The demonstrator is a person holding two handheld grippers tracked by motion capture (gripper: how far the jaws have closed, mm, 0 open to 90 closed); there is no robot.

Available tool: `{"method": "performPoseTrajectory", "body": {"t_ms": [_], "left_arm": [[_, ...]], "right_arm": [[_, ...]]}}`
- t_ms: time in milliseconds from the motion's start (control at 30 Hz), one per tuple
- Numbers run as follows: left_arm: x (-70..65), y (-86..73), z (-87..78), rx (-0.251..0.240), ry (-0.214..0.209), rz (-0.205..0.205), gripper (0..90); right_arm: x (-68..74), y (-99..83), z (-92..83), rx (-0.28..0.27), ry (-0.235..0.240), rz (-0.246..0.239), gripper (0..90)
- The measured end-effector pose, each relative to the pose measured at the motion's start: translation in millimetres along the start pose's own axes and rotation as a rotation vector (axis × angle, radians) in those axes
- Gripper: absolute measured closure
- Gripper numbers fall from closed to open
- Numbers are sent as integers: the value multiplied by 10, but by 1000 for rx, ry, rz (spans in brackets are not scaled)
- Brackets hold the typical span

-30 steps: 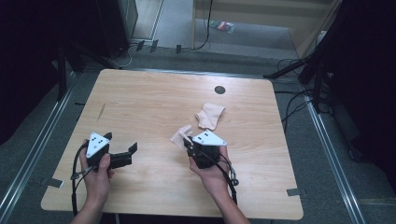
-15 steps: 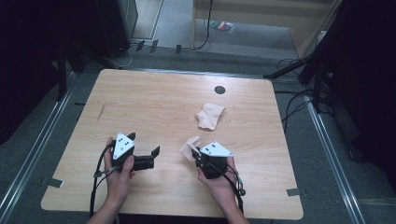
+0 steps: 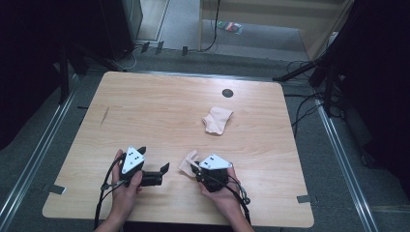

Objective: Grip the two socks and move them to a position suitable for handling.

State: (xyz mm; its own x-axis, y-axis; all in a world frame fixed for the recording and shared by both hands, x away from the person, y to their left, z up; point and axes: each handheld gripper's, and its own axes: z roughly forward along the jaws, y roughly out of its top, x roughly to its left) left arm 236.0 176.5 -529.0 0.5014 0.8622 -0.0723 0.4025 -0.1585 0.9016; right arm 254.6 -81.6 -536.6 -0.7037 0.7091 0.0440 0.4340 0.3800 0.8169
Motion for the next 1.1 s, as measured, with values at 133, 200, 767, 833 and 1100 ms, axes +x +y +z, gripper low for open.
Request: {"method": "performPoseTrajectory", "body": {"t_ms": [133, 200, 767, 833, 1100], "left_arm": [[38, 2, -18, -2, 5, -12, 0], [54, 4, -26, -7, 3, -17, 0], [-10, -34, 50, 33, -104, -18, 1], [-10, -36, 53, 36, -104, -17, 1], [-70, -54, 100, 63, -137, -15, 1]], "right_arm": [[-82, 35, -83, -29, -24, 22, 486], [-166, 64, -181, -62, -49, 75, 517], [-115, 55, -50, 74, -74, 351, 643], [-102, 43, -31, 89, -86, 345, 643], [-74, 54, -55, 64, -78, 280, 870]]}}
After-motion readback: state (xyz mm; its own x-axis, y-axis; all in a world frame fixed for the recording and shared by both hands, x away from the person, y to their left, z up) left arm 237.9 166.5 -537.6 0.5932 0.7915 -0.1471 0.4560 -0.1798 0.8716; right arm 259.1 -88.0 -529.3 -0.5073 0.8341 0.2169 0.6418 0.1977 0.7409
